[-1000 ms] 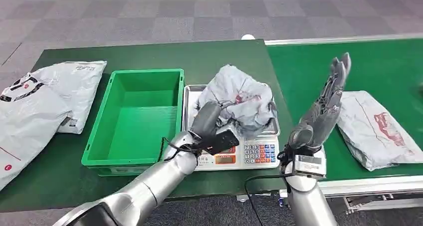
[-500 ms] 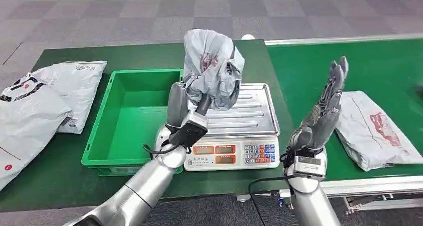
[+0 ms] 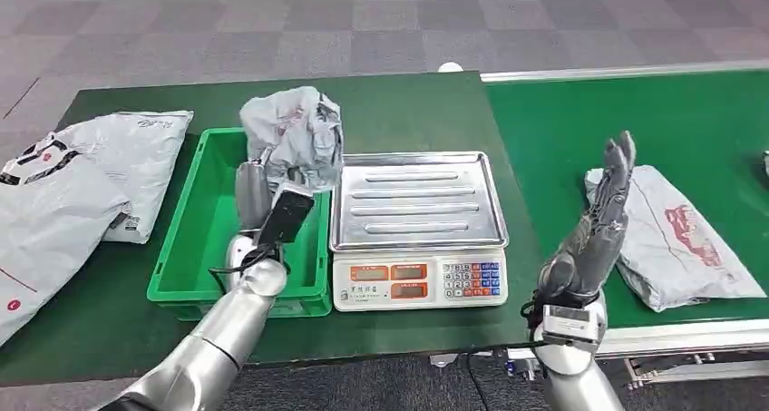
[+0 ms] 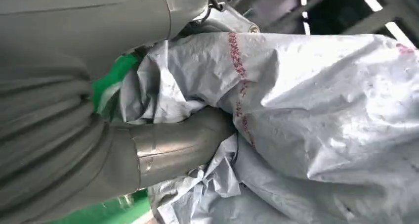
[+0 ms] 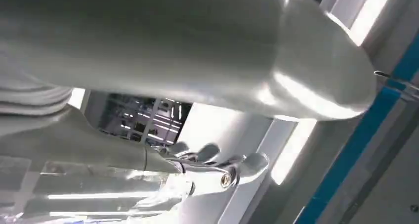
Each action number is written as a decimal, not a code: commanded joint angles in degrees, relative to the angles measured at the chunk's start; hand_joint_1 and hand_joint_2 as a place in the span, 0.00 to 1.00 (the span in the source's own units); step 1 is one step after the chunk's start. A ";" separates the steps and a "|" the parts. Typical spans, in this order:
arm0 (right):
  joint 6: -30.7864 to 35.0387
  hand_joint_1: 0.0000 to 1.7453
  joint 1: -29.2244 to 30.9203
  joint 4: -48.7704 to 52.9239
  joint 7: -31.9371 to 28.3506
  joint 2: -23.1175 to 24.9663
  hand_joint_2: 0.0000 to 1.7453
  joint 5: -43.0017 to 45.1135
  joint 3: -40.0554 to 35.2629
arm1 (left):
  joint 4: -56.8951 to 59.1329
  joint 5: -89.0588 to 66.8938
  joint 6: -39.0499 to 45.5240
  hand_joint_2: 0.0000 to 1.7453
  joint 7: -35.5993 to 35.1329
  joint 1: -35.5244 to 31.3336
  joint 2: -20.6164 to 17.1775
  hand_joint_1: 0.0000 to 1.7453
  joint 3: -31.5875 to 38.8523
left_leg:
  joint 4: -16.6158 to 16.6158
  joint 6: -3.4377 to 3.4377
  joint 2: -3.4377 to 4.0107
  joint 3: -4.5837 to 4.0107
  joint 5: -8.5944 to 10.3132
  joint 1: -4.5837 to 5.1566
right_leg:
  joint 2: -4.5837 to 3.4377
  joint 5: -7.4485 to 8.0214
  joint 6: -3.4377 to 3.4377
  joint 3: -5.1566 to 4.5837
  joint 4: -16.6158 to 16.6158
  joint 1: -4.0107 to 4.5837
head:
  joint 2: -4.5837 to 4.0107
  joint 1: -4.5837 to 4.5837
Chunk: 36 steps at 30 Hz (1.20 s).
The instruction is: Moved the parcel from conveyor to table for the left to box.
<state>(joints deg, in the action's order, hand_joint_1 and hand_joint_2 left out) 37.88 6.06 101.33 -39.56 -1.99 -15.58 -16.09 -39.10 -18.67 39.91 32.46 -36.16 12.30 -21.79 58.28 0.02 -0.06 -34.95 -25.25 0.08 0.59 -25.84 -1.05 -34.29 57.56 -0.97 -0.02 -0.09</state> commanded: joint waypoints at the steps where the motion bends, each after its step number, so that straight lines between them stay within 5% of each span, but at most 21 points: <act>1: 0.05 0.00 0.19 -0.41 0.12 -1.13 0.00 0.06 0.35 | 5.58 -0.56 0.09 1.00 -0.25 -1.51 -0.90 1.00 5.33 | -0.09 -0.02 0.09 0.21 -0.05 -0.06 | -0.13 0.02 0.05 0.21 -0.15 0.06 | 0.00 0.00; 7: -0.49 0.00 0.50 -0.98 1.48 -0.12 0.00 -2.00 0.83 | 11.99 -13.64 -5.73 1.00 -19.19 -1.37 -2.68 1.00 3.93 | -0.12 -0.04 0.16 0.22 -0.02 0.00 | -0.19 0.03 0.06 0.18 -0.13 0.00 | 0.02 0.00; 19: -1.68 0.00 1.98 -2.25 2.19 0.43 0.00 -2.69 0.62 | 5.27 -20.20 -4.26 1.00 -20.33 2.23 -3.67 1.00 11.75 | -0.20 -0.25 0.27 0.29 0.15 -0.11 | -0.24 0.22 0.28 0.16 -0.12 0.12 | 0.00 -0.04; 20: -1.87 0.00 1.97 -2.06 2.45 0.55 0.00 -2.86 0.79 | 5.16 -22.47 -4.58 1.00 -22.15 2.10 -3.71 0.12 11.18 | -0.16 -0.22 0.20 0.32 0.19 -0.09 | -0.13 0.17 0.27 0.23 -0.07 0.11 | 0.00 0.00; 21: -2.29 0.00 1.67 -1.57 2.95 0.82 0.00 -3.45 1.16 | 3.46 -24.49 -4.62 1.00 -23.45 2.57 -3.40 0.00 11.92 | -0.21 -0.26 0.27 0.33 0.21 -0.12 | -0.21 0.21 0.32 0.22 -0.12 0.14 | 0.00 0.00; 36: -2.91 0.00 -0.43 -0.45 4.16 1.67 0.00 -5.19 2.61 | -8.32 -24.41 0.09 1.00 -18.44 7.34 -1.98 0.00 17.47 | -0.11 -0.26 0.08 0.10 0.17 -0.12 | -0.04 0.15 0.31 0.02 -0.03 0.13 | 0.02 0.00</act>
<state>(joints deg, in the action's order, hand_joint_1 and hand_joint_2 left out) 35.12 4.97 102.03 -35.56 -1.46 -20.94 -15.52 -44.74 -44.09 39.98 13.01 -29.38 10.10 -8.81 58.18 -0.23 -0.04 -34.90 -25.06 -0.01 0.63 -25.70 -0.77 -34.32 57.57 -0.87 0.00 -0.09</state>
